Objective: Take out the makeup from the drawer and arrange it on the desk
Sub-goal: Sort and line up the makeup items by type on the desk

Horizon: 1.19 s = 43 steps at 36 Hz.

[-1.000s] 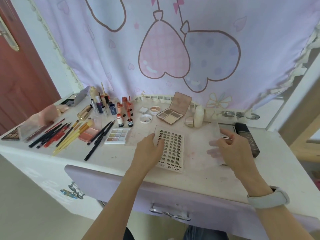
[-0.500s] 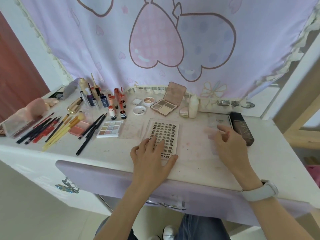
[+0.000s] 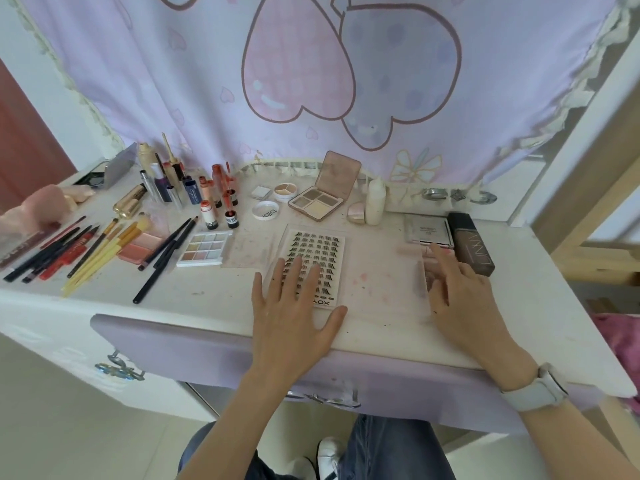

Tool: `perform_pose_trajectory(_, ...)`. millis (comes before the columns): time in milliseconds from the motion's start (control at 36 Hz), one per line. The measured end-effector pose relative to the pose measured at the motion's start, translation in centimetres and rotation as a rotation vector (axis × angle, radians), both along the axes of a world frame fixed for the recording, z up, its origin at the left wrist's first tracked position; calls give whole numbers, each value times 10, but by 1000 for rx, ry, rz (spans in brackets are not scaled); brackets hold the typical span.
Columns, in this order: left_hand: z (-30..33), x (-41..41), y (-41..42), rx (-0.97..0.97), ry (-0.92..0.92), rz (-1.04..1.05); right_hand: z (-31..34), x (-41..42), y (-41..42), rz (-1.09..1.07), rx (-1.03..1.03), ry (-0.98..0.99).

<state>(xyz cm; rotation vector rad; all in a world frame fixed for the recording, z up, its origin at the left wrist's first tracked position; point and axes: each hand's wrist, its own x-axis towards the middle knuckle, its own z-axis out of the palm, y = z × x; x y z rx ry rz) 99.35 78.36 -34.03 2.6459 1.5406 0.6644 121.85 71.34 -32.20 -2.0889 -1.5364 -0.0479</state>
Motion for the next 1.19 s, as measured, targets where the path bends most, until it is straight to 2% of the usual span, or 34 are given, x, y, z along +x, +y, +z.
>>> perform_pose_trajectory(250,2,6,-1,-30,9,78,-2,3,-20,74,-1,21)
perform_pose_trajectory(389,-1,17,-2,-76,17,166,-5,-1,-25,3,-40,-46)
perform_pose_trajectory(444,-2,19,-2,-71,35,181,-5,-1,-27,-40,-25,-10)
perform_pose_trajectory(806,-3,15,-5,-88,-51,191,2,-2,-37,-54,225,177)
perform_pose_trajectory(944,2,14,-8,-117,-95,168,13,-8,-34,34,348,271)
perform_pose_trajectory(1000,8,13,-9,-78,-187,130,18,-13,-31,100,388,362)
perform_pose_trajectory(1083,20,14,-12,-64,-466,31,26,-23,-23,202,420,582)
perform_pose_trajectory(1139,34,13,-16,-251,-742,-39,30,-32,-19,290,439,661)
perform_pose_trajectory(1194,49,12,-20,-574,-1001,-99,31,-42,-15,383,457,698)
